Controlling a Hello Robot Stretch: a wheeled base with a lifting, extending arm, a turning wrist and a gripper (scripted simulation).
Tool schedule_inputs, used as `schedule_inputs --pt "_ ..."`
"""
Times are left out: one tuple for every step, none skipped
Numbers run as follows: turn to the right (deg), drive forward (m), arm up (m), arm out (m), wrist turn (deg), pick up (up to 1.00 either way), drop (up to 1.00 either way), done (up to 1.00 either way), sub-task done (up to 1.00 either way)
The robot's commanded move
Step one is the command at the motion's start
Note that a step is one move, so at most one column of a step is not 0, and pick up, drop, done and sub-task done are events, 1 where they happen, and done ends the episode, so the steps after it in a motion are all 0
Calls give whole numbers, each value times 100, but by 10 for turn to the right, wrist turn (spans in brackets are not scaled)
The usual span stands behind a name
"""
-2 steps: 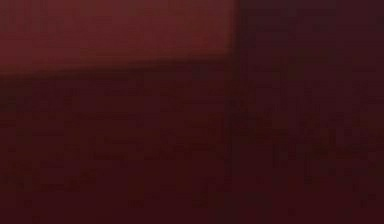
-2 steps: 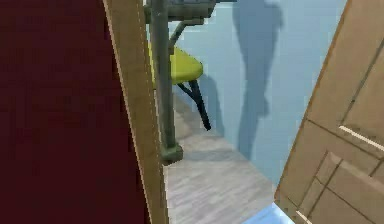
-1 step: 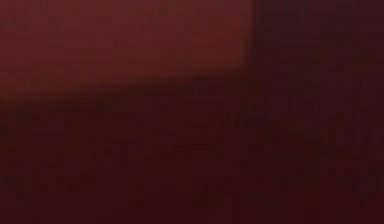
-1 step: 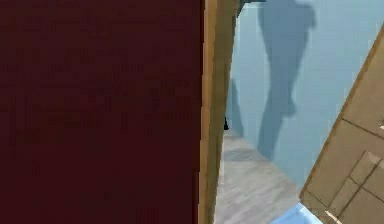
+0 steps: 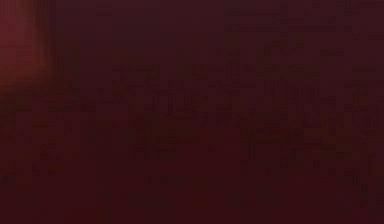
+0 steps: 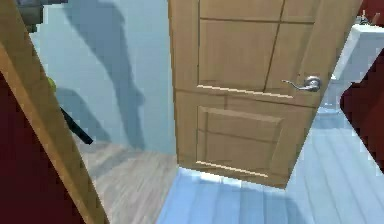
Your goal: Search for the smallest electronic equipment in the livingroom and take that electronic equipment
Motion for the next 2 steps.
schedule_inputs --pt "450 0 0 0 0 0 0 0 0" --pt "450 0 0 0 0 0 0 0 0"
